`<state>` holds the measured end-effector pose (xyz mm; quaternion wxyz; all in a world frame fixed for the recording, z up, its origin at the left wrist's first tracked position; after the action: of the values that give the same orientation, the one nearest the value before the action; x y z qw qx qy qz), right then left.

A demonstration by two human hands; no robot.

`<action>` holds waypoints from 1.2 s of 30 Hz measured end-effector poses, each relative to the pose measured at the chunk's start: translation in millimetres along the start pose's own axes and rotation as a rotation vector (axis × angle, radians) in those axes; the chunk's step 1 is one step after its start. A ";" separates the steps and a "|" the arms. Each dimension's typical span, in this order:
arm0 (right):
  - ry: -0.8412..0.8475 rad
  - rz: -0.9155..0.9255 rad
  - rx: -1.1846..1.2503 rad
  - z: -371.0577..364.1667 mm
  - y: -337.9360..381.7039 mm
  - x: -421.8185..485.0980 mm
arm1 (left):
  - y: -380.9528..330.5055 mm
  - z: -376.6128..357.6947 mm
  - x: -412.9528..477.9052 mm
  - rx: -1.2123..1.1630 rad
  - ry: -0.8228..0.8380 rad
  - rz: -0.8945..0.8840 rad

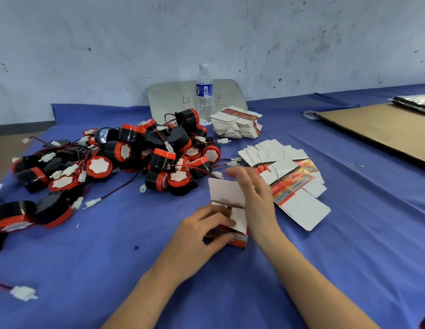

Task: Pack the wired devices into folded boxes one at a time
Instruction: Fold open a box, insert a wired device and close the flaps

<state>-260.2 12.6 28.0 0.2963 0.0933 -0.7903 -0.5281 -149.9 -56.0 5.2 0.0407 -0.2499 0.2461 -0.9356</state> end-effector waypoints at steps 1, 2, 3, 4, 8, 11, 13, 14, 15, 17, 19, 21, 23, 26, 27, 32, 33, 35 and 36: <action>0.048 -0.032 0.001 -5.8 -4.1 -2.0 | -0.6 -1.7 0.0 -0.015 0.007 -0.013; 0.073 -0.054 -0.001 -9.0 -6.4 -3.8 | 0.0 -1.7 0.1 -0.024 0.002 -0.020; 0.084 -0.055 -0.023 -9.7 -6.5 -4.2 | 0.7 -1.1 0.4 -0.027 -0.008 -0.024; 0.094 -0.040 -0.069 -9.6 -5.0 -3.8 | 0.9 -0.2 0.3 -0.024 -0.017 -0.026; 0.172 0.037 -0.294 -7.5 -3.2 0.7 | -4.6 2.2 0.4 0.039 -0.055 -0.055; 0.224 0.005 -0.359 -11.2 -10.6 -1.1 | -7.4 8.1 0.5 0.164 -0.117 -0.080; 0.277 0.017 -0.440 -18.4 -14.9 -5.2 | -8.1 15.0 0.4 0.242 -0.176 -0.071; 0.307 0.029 -0.475 -22.6 -16.4 -7.8 | -7.9 18.0 0.1 0.268 -0.199 -0.057; 0.341 0.046 -0.498 -27.3 -17.3 -10.4 | -7.3 20.5 -0.5 0.290 -0.220 -0.042; 0.397 0.083 -0.523 -34.1 -18.5 -14.1 | -6.5 25.5 -2.9 0.316 -0.277 -0.041; 0.415 0.091 -0.525 -34.9 -19.6 -14.8 | -7.6 29.3 -6.9 0.311 -0.342 -0.059; 0.419 0.095 -0.511 -34.6 -20.0 -14.5 | -8.8 30.1 -8.7 0.300 -0.376 -0.061; 0.428 0.115 -0.530 -35.1 -20.0 -15.3 | -3.5 32.6 -9.0 0.242 -0.399 -0.009; 0.468 0.139 -0.595 -37.6 -21.6 -17.6 | 19.8 42.6 -11.2 0.093 -0.463 0.160; 0.482 0.138 -0.612 -38.3 -22.5 -18.1 | 27.8 42.8 -11.4 0.044 -0.457 0.209; 0.507 0.139 -0.675 -39.3 -23.9 -19.2 | 36.0 38.2 -9.9 -0.100 -0.399 0.269; 0.508 0.141 -0.678 -39.3 -23.9 -19.3 | 37.8 39.1 -10.4 -0.109 -0.406 0.284; 0.512 0.141 -0.680 -39.0 -24.1 -19.4 | 44.7 39.8 -11.1 -0.149 -0.415 0.336; 0.514 0.139 -0.674 -39.3 -24.2 -19.3 | 48.0 39.8 -11.3 -0.172 -0.414 0.358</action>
<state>-226.3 -19.5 9.8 0.5324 0.0661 -0.4785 -0.6952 -122.9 -113.3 7.1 0.2334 -0.3907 0.3512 -0.8182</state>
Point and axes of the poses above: each hand's wrist, its own x-axis towards the middle knuckle, its own z-axis out of the back of the hand, y = z × x, the point moved 10 cm from there along x, towards the middle knuckle, and after that the axes turned 10 degrees about x, right-handed, at the moved point
